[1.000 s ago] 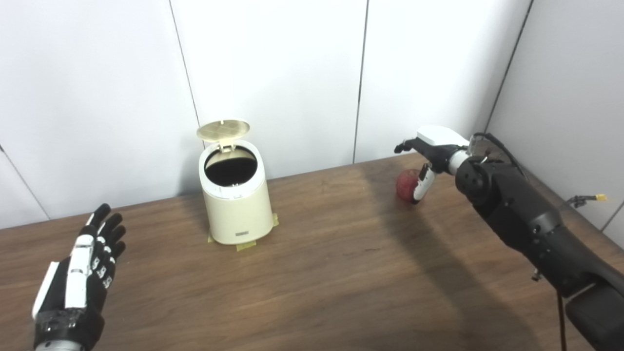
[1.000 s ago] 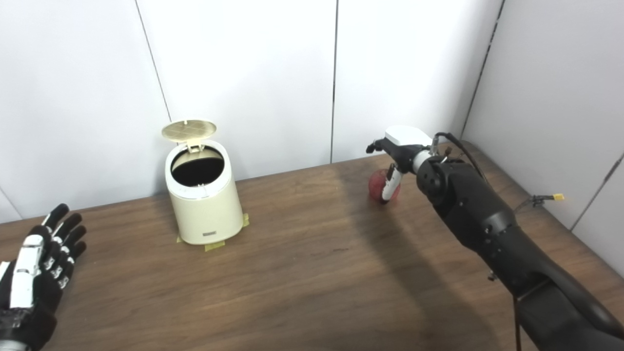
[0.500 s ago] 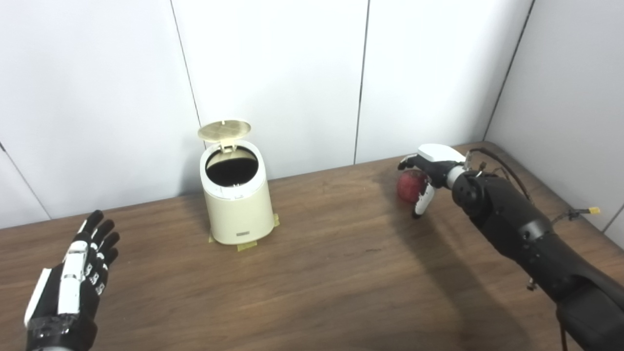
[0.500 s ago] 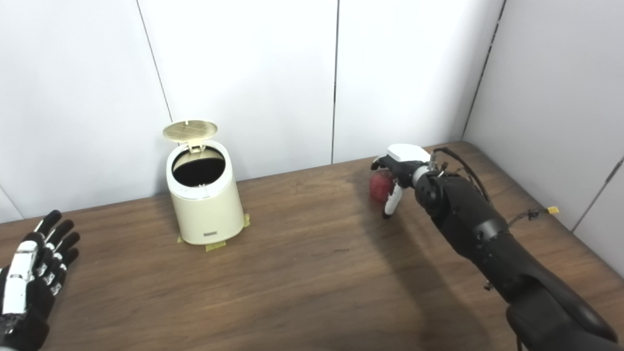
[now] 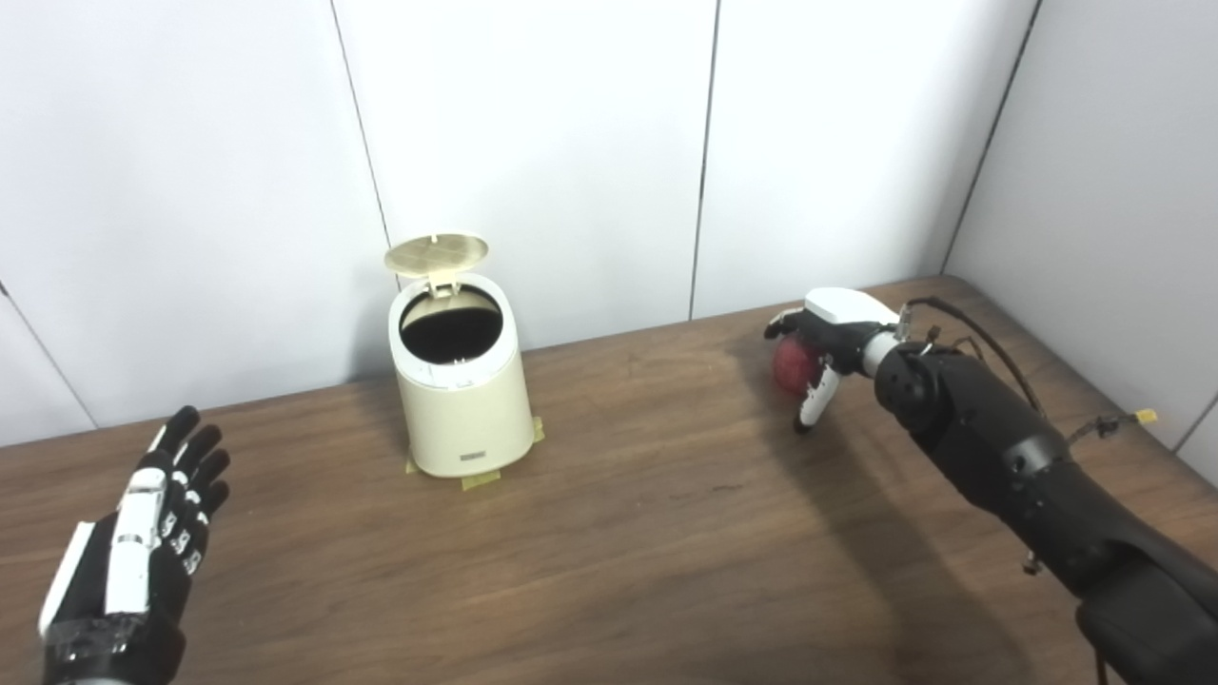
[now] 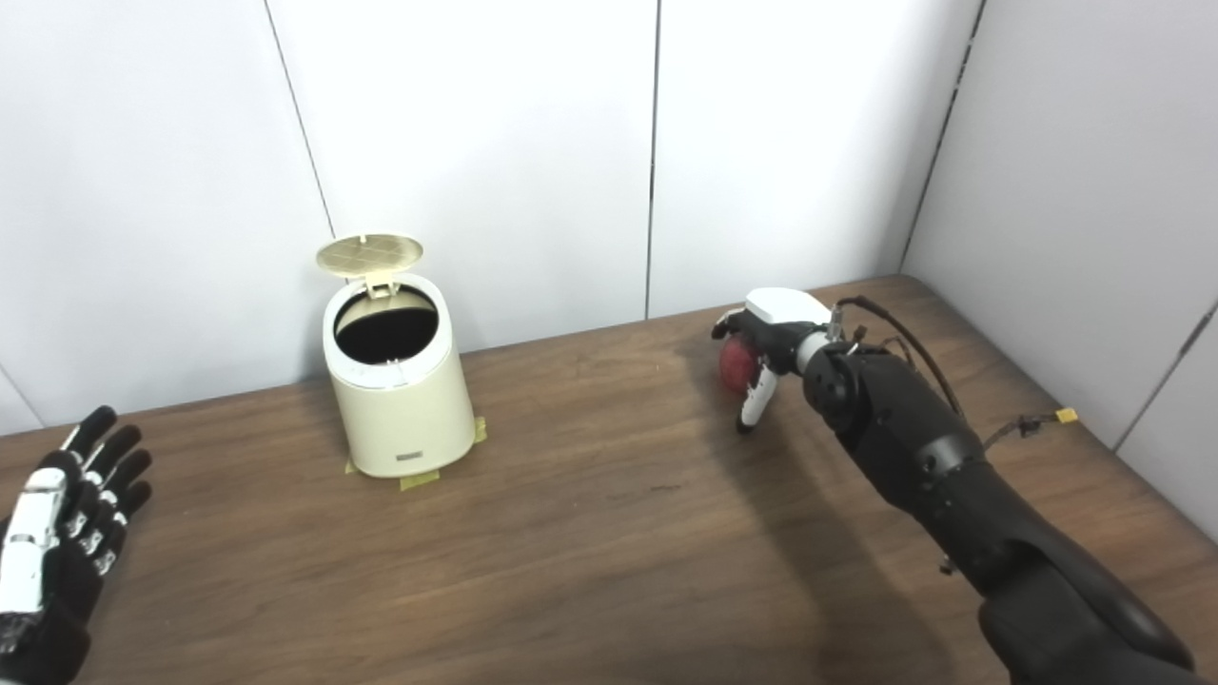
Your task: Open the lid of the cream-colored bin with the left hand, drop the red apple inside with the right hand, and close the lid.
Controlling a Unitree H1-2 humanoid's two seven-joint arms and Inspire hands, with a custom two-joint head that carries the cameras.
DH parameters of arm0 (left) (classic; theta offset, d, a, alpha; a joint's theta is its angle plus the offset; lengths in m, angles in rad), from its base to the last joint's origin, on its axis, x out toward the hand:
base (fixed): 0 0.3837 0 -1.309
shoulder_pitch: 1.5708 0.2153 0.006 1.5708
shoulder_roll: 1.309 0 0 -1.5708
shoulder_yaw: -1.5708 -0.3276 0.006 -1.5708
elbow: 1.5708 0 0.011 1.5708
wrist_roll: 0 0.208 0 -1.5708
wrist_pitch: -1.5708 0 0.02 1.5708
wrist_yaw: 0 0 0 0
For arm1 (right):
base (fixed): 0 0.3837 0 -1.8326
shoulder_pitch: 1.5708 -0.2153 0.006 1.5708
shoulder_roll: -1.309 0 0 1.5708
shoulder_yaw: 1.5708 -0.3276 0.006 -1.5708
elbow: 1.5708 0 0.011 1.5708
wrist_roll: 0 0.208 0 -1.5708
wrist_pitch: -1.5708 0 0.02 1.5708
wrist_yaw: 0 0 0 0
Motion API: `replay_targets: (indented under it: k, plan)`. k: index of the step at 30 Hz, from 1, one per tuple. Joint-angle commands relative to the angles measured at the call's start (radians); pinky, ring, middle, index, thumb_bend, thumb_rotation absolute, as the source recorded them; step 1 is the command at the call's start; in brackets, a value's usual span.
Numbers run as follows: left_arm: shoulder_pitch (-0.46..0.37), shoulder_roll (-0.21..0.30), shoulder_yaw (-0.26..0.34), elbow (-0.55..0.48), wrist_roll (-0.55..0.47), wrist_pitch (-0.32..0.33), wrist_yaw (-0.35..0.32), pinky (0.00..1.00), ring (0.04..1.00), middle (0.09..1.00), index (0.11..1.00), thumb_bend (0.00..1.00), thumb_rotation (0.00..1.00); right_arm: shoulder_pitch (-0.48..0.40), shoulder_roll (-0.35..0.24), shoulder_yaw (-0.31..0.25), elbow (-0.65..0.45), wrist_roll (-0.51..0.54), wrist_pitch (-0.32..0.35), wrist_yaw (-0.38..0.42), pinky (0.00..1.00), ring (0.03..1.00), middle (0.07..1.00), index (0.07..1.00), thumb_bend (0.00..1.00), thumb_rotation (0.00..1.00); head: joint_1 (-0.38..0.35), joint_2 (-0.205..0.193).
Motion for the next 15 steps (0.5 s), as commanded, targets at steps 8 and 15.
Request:
replay_targets:
  k: [8, 15]
  plan:
    - [-0.03, 0.032, -0.008, -0.04, -0.011, -0.009, 0.023, 1.0, 0.979, 0.978, 1.0, 0.19, 1.0, -0.011, -0.006, -0.052, 0.001, 0.048, -0.068, -0.101, 0.64, 0.645, 0.687, 0.694, 0.81, 0.0, -0.001, 0.008]
    - [-0.03, 0.04, -0.018, -0.041, -0.026, -0.009, 0.048, 1.0, 0.975, 0.972, 1.0, 0.19, 1.0, 0.004, -0.006, -0.075, -0.003, 0.069, -0.092, -0.138, 0.53, 0.565, 0.616, 0.525, 0.56, 0.09, 0.0, 0.015]
